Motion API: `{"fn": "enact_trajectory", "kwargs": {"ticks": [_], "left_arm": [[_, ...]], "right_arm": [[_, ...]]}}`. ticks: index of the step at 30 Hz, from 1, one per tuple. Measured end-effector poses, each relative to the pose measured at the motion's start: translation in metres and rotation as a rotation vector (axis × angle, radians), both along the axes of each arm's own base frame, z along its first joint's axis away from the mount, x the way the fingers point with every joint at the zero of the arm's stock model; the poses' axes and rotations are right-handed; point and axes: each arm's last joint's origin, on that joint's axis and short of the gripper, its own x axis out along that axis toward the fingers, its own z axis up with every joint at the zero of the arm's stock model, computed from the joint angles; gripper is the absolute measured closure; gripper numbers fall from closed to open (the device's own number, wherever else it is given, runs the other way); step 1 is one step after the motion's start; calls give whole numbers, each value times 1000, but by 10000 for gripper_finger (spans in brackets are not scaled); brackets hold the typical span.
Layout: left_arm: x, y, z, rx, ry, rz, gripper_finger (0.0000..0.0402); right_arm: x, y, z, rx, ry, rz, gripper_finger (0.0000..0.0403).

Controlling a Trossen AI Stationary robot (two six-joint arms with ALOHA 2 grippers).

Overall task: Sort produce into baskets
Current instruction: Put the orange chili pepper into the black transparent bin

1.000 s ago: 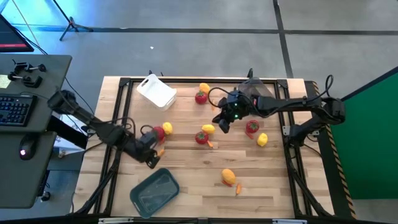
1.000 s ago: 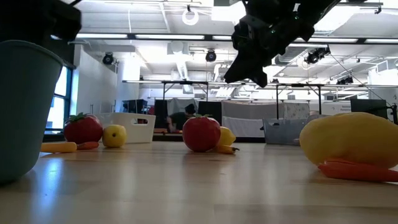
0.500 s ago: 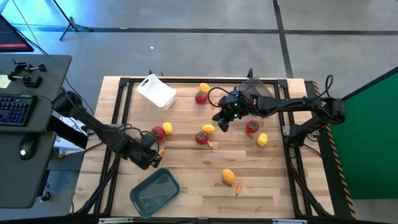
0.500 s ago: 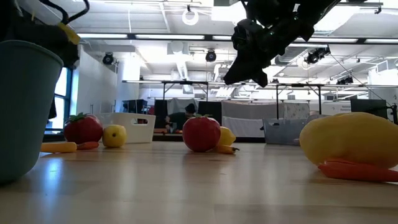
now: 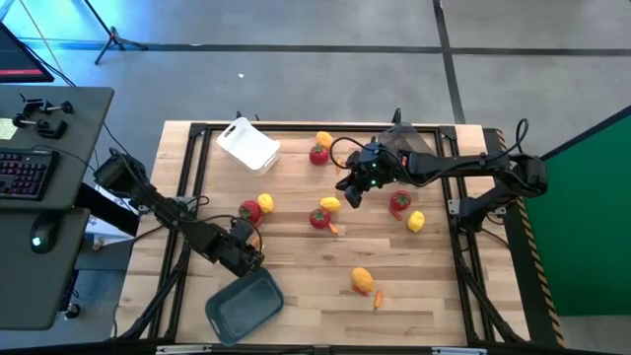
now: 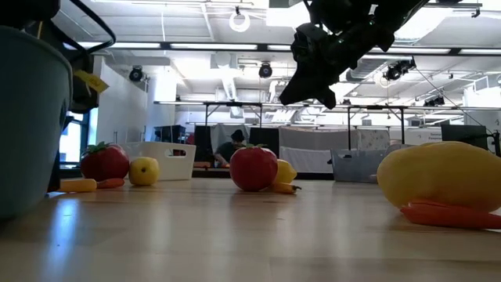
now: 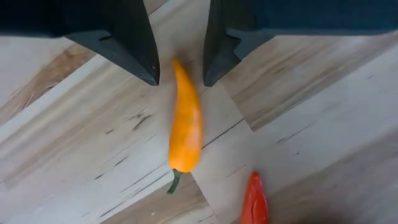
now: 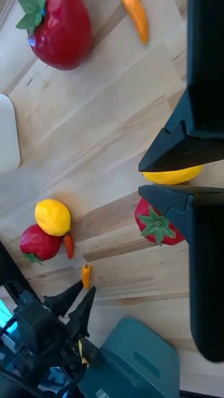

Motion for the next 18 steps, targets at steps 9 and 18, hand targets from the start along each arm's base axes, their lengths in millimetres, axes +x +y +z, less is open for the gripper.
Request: {"fn": "enact_trajectory", "kwargs": {"ticks": [9, 18], "left_arm": [[-2, 1, 1, 25, 13, -60, 395], [-4, 3, 18, -6, -64, -87, 401]], "right_arm": [[0, 0, 0, -1, 0, 3, 366], [3, 0, 5, -6, -47, 12, 366]]}}
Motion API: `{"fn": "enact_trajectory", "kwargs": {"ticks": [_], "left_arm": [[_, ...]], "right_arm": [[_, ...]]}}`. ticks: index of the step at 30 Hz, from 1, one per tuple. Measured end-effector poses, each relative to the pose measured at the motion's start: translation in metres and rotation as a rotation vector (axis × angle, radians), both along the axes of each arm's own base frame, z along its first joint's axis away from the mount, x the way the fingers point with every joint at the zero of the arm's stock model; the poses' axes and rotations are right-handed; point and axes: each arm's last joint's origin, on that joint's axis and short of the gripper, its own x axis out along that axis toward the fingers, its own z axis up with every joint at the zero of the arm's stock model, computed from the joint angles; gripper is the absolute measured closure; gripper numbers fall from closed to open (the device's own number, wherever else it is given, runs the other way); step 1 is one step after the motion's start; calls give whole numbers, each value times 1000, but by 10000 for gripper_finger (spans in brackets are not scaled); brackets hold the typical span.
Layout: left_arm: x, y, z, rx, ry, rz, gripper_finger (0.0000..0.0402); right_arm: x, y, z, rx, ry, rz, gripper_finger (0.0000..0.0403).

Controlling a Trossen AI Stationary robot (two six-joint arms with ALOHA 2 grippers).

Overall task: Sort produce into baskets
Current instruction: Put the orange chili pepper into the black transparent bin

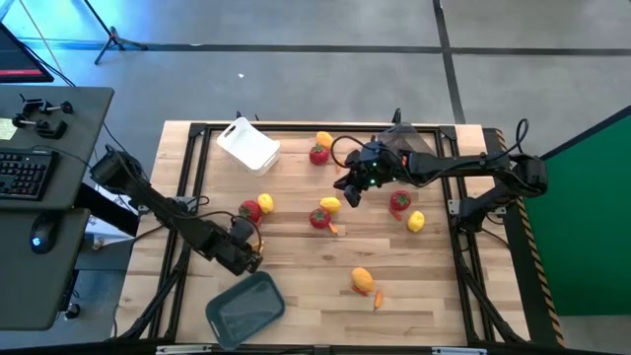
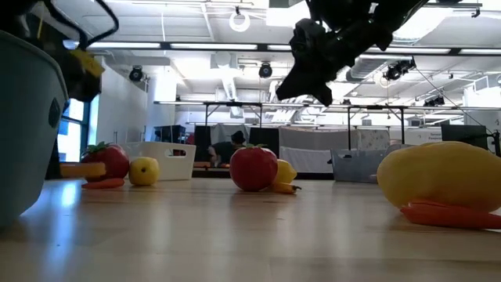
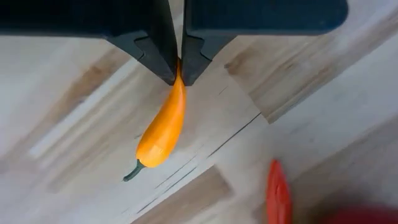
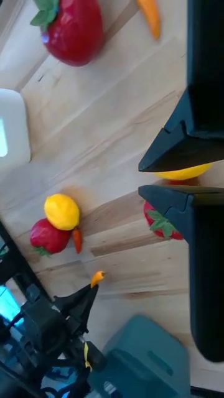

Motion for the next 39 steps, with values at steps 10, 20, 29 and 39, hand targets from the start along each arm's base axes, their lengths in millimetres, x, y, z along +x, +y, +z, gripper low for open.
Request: {"fn": "enact_trajectory", "kwargs": {"ticks": [10, 20, 29, 39], "left_arm": [[8, 33, 64, -56, -409, 7, 401], [34, 90, 127, 24, -969, 30, 401], [58, 115, 135, -2, -1192, -25, 401], [84, 122, 120, -60, -1268, -78, 401]], "right_arm": [[12, 11, 19, 39, -228, 87, 323], [24, 44, 61, 94, -649, 136, 220], [24, 56, 67, 48, -714, 83, 213], [24, 61, 69, -54, -743, -23, 213]]}}
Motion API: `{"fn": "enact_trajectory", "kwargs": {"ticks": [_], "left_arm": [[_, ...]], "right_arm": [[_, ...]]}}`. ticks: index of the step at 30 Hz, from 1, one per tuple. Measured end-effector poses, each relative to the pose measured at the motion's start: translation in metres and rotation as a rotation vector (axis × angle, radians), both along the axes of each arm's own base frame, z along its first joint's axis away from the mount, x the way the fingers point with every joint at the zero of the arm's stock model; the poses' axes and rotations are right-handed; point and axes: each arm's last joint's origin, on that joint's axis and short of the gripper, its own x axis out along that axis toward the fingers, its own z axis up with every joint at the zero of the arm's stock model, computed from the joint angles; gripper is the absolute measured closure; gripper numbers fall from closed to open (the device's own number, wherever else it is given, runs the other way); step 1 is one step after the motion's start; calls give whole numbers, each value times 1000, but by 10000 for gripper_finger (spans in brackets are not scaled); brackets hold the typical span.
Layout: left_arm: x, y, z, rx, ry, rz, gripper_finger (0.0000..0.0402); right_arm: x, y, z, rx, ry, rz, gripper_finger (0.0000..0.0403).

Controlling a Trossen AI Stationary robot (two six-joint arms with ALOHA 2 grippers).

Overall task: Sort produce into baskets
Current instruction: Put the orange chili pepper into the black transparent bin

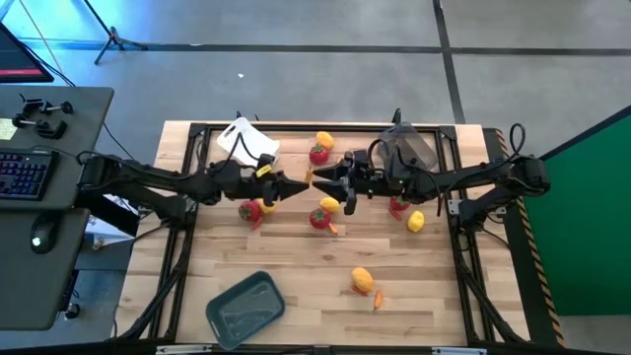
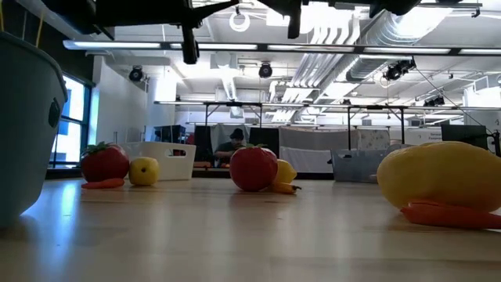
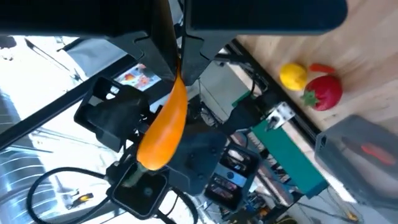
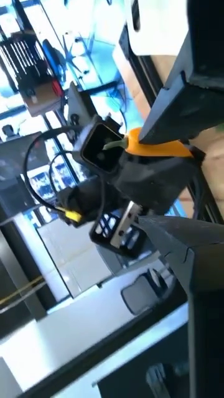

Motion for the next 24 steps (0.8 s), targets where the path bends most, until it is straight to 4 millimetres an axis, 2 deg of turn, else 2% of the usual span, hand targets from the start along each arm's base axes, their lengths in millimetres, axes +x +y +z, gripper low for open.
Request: {"fn": "enact_trajectory", "kwargs": {"ticks": [13, 24], "left_arm": [[20, 0, 7, 51, 2, -57, 401], [19, 2, 8, 82, -1, -90, 401]], "right_arm": [[0, -1, -2, 13, 15, -33, 235], [0, -6, -7, 124, 64, -64, 234]]}}
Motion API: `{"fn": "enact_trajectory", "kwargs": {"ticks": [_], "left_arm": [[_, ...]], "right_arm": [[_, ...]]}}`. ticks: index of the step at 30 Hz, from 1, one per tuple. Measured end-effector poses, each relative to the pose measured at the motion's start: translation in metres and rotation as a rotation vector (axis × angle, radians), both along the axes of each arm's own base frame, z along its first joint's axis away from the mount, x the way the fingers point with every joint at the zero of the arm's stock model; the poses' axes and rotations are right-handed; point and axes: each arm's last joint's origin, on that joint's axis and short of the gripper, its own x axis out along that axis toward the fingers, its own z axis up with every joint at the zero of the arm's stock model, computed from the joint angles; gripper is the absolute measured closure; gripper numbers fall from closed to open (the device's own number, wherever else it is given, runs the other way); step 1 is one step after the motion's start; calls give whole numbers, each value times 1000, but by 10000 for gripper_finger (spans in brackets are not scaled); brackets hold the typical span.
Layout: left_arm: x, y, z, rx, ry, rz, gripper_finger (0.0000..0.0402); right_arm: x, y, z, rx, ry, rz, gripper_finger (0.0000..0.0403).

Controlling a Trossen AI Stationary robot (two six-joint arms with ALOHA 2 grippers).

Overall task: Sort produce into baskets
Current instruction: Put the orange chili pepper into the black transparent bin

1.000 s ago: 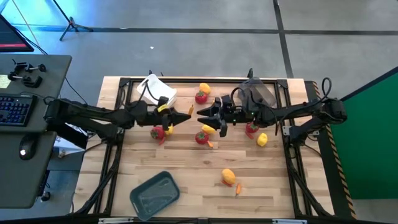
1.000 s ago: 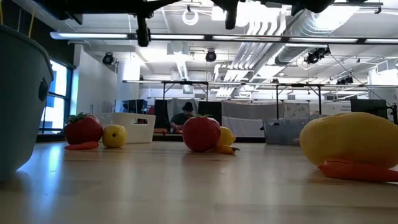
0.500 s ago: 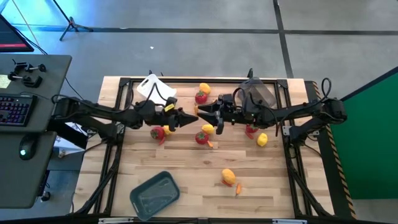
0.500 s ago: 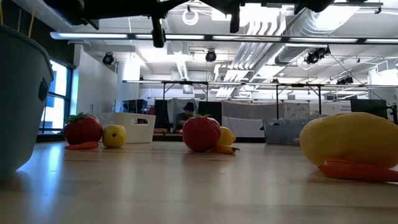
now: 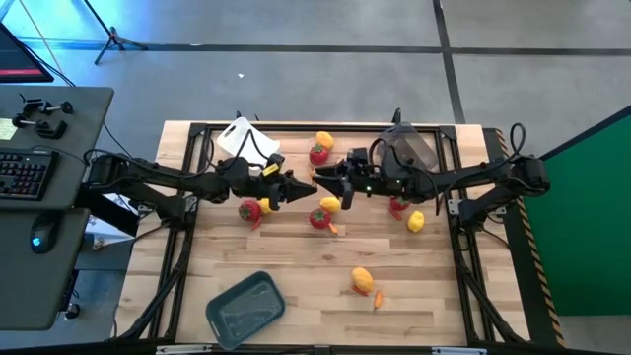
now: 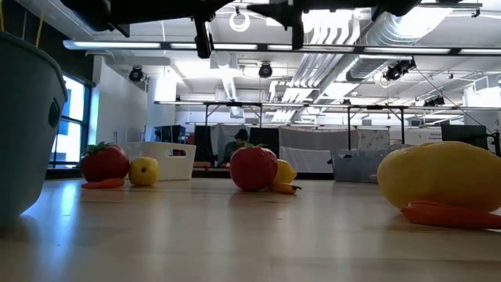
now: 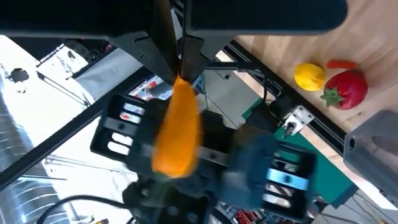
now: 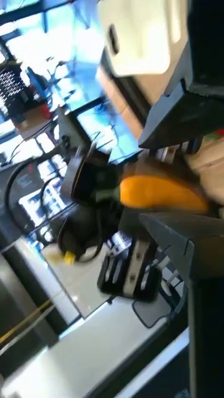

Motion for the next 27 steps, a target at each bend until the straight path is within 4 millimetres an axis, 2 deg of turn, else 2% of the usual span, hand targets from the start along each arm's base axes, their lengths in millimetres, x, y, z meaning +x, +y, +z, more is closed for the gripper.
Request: {"fn": "enact_trajectory", "kwargs": {"ticks": [9, 15, 19, 27], "left_arm": [[-1, 17, -1, -7, 7, -6, 401], [-2, 24, -1, 2, 9, -8, 401], [-3, 28, -1, 13, 8, -9, 401], [-3, 30, -2, 12, 17, -8, 401]], "right_arm": [[-10, -5, 3, 24, 73, -18, 208], [-25, -6, 8, 34, 159, -68, 168], [-31, -7, 14, 38, 144, -88, 146], [-29, -6, 13, 7, 136, -56, 142]]}}
